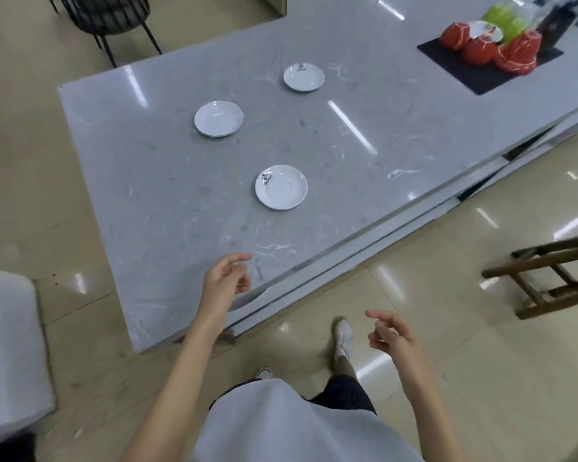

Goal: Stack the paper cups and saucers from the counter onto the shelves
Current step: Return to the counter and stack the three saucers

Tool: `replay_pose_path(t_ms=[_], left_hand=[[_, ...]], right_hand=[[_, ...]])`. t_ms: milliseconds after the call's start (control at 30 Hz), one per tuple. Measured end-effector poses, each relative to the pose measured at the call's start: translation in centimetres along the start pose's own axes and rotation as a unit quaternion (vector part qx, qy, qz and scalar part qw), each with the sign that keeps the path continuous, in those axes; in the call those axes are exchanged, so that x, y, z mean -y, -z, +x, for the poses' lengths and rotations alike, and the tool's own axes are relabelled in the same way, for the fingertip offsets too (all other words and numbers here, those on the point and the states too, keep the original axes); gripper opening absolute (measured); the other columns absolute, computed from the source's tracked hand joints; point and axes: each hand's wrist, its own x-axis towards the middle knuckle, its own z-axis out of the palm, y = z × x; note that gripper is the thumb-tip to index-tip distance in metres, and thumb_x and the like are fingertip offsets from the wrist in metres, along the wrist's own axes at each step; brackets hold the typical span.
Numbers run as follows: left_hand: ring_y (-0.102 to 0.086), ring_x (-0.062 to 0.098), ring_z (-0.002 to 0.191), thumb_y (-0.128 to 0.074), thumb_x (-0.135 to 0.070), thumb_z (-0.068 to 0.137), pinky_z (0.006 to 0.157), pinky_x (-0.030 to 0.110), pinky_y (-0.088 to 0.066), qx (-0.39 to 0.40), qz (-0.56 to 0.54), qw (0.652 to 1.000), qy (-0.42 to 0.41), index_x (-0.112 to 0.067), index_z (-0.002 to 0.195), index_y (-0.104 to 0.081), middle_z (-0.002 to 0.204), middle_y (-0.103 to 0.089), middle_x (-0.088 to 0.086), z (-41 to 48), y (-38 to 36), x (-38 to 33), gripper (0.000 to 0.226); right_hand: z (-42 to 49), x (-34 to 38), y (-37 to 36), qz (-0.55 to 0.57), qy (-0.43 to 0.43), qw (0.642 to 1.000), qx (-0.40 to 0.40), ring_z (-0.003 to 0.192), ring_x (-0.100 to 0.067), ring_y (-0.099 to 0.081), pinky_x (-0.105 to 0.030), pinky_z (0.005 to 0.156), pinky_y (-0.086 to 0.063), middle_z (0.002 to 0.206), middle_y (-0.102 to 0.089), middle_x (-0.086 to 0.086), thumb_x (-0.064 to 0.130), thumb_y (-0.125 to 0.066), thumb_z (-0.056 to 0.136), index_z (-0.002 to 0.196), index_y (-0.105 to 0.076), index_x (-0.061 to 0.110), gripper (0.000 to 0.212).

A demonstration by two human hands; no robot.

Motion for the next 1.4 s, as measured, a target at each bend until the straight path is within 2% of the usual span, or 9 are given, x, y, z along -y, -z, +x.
replay_pose_path(t_ms=[233, 333, 467, 767, 833, 1033, 1133, 1267, 1400], left_hand=[[-0.056, 0.019, 0.070, -0.049, -0.005, 0.099, 0.074, 0.031, -0.055, -0.122, -0.065, 0.990, 0.027, -0.009, 0.114, -0.064, 0.076, -0.054, 0.006, 4.2, -7.6, -4.3, 0.021], [-0.054, 0.019, 0.069, -0.046, -0.002, 0.099, 0.076, 0.032, -0.053, -0.170, -0.075, 0.982, 0.035, -0.007, 0.115, -0.062, 0.076, -0.053, 0.007, 5.3, -9.3, -5.1, 0.023], [-0.056, 0.019, 0.069, -0.047, -0.001, 0.099, 0.068, 0.025, -0.053, -0.216, -0.095, 0.971, 0.038, -0.009, 0.113, -0.063, 0.074, -0.056, 0.008, 6.3, -9.8, -5.2, 0.023], [-0.057, 0.017, 0.065, -0.052, -0.001, 0.094, 0.062, 0.028, -0.049, -0.258, -0.100, 0.955, 0.105, -0.022, 0.091, -0.064, 0.081, -0.063, 0.009, 13.8, -9.9, -3.9, 0.024], [-0.060, 0.024, 0.076, -0.054, -0.002, 0.093, 0.070, 0.034, -0.049, -0.269, -0.072, 0.952, 0.131, -0.017, 0.097, -0.063, 0.091, -0.064, 0.012, 15.9, -10.3, -4.3, 0.018], [-0.051, 0.038, 0.123, -0.074, -0.020, 0.074, 0.103, 0.040, -0.039, -0.252, 0.138, 0.930, 0.231, -0.008, 0.140, -0.039, 0.127, -0.058, 0.021, 21.4, -10.4, -6.3, 0.076], [-0.049, 0.038, 0.125, -0.068, -0.029, 0.078, 0.107, 0.039, -0.035, -0.256, 0.191, 0.919, 0.229, -0.013, 0.136, -0.046, 0.130, -0.056, 0.020, 24.5, -9.7, -8.6, 0.065], [-0.062, 0.029, 0.108, -0.063, -0.012, 0.084, 0.094, 0.037, -0.048, -0.237, 0.118, 0.948, 0.178, -0.011, 0.127, -0.058, 0.125, -0.064, 0.015, 29.0, -8.0, -11.1, 0.043], [-0.064, 0.022, 0.096, -0.062, -0.023, 0.073, 0.085, 0.031, -0.046, -0.220, 0.127, 0.949, 0.186, -0.018, 0.114, -0.063, 0.112, -0.068, 0.006, 30.4, -7.3, -12.0, 0.041]], right_hand=[[15.4, 10.0, 6.1, -0.042, 0.005, 0.994, 0.096, 0.069, -0.018, -0.065, -0.027, 0.072, -0.058, 0.063, -0.062, 0.001, -0.002, -0.046, 0.096, 0.103, -0.075, 0.009, 0.033], [22.1, 16.2, 5.3, -0.076, 0.048, 0.987, 0.131, 0.069, -0.021, -0.062, -0.033, 0.077, -0.056, 0.063, -0.061, 0.000, -0.002, -0.045, 0.095, 0.104, -0.073, 0.007, 0.031], [28.6, 22.9, 1.9, -0.055, 0.099, 0.979, 0.169, 0.072, -0.017, -0.070, -0.024, 0.071, -0.059, 0.066, -0.069, -0.001, 0.005, -0.049, 0.094, 0.102, -0.074, 0.013, 0.028], [31.0, 22.5, -4.6, -0.120, 0.023, 0.960, 0.252, 0.084, -0.024, -0.071, -0.034, 0.083, -0.058, 0.087, -0.073, -0.011, 0.008, -0.056, 0.095, 0.106, -0.073, 0.009, 0.020], [32.3, 23.2, -4.5, -0.149, 0.007, 0.952, 0.268, 0.081, -0.021, -0.070, -0.032, 0.081, -0.059, 0.084, -0.073, -0.009, 0.006, -0.057, 0.095, 0.106, -0.073, 0.008, 0.019], [39.7, 28.2, -3.6, -0.205, 0.000, 0.953, 0.222, 0.078, -0.025, -0.070, -0.037, 0.080, -0.054, 0.083, -0.074, -0.011, 0.014, -0.053, 0.098, 0.101, -0.072, 0.011, 0.020], [44.9, 32.3, -4.0, -0.212, 0.005, 0.955, 0.209, 0.078, -0.028, -0.071, -0.039, 0.086, -0.052, 0.083, -0.074, -0.012, 0.017, -0.049, 0.099, 0.101, -0.071, 0.011, 0.022], [52.6, 37.4, -7.5, -0.221, 0.035, 0.957, 0.186, 0.062, -0.017, -0.066, -0.025, 0.063, -0.047, 0.075, -0.070, -0.008, 0.016, -0.050, 0.098, 0.103, -0.068, 0.007, 0.021], [58.7, 39.7, -12.3, -0.175, 0.034, 0.974, 0.140, 0.051, -0.017, -0.059, -0.029, 0.056, -0.046, 0.074, -0.063, -0.011, 0.023, -0.055, 0.097, 0.097, -0.063, 0.004, 0.020]])
